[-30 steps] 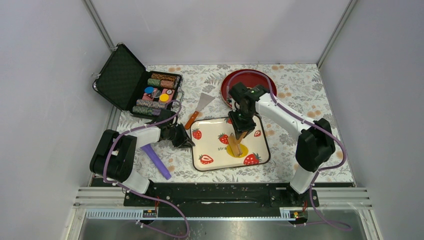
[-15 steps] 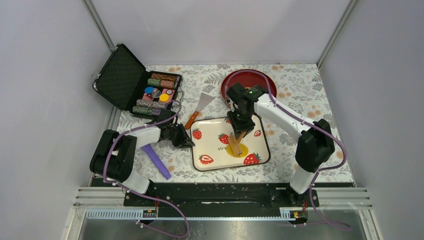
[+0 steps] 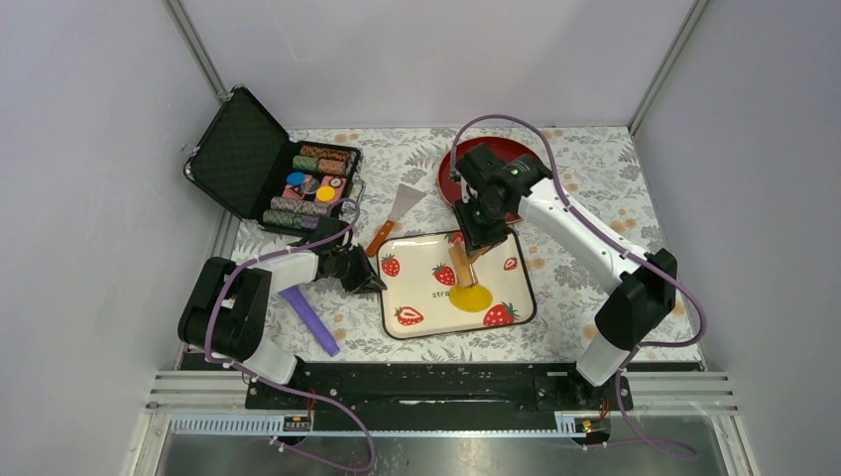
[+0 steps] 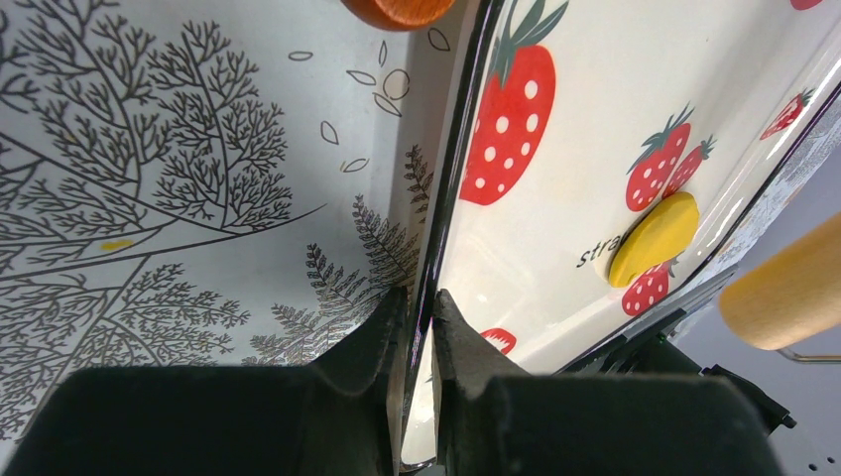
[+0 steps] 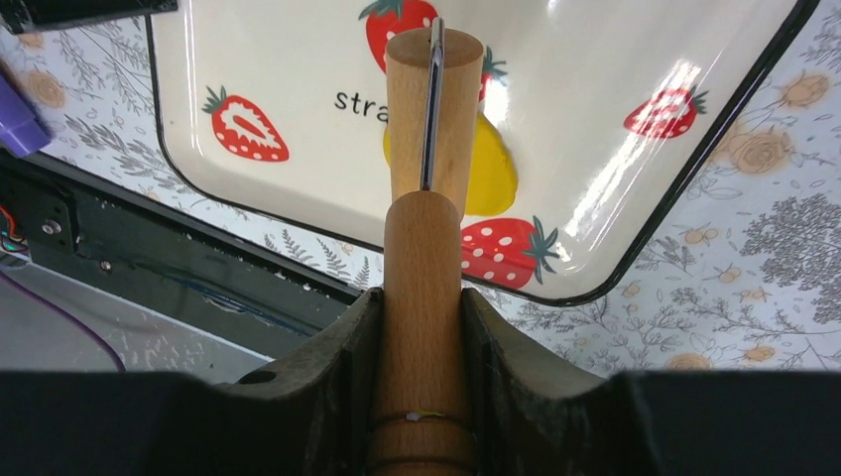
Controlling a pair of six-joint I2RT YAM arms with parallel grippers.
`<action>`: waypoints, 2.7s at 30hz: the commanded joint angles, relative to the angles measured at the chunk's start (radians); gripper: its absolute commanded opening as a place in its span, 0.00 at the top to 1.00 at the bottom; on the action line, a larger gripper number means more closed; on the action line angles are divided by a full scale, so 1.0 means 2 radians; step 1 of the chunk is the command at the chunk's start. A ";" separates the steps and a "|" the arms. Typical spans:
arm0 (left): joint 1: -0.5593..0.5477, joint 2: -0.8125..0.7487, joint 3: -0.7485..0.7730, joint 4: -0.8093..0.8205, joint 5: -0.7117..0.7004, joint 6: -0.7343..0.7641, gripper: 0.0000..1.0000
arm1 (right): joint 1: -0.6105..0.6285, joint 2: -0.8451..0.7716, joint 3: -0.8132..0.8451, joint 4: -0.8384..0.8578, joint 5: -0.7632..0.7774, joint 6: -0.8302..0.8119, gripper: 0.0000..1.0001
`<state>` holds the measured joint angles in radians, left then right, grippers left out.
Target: Roll out the dumpling wrappers from the dough
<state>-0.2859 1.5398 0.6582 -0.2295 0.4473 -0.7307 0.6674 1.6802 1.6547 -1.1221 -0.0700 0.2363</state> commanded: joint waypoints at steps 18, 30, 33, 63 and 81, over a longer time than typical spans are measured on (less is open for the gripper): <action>0.012 0.024 -0.025 -0.041 -0.097 0.016 1.00 | 0.013 0.078 -0.094 0.017 -0.044 0.016 1.00; 0.012 0.024 -0.026 -0.041 -0.097 0.016 1.00 | 0.013 0.097 -0.171 0.026 -0.014 0.012 1.00; 0.012 0.024 -0.025 -0.041 -0.097 0.016 1.00 | 0.012 0.103 -0.182 0.038 -0.027 0.012 1.00; 0.012 0.025 -0.025 -0.041 -0.098 0.016 1.00 | -0.014 0.023 -0.096 0.094 -0.137 0.028 1.00; 0.012 0.026 -0.023 -0.043 -0.097 0.016 1.00 | -0.081 -0.016 -0.124 0.038 -0.049 -0.002 1.00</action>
<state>-0.2852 1.5398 0.6579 -0.2295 0.4477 -0.7307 0.5056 1.6386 1.4376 -0.9871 -0.2329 0.2646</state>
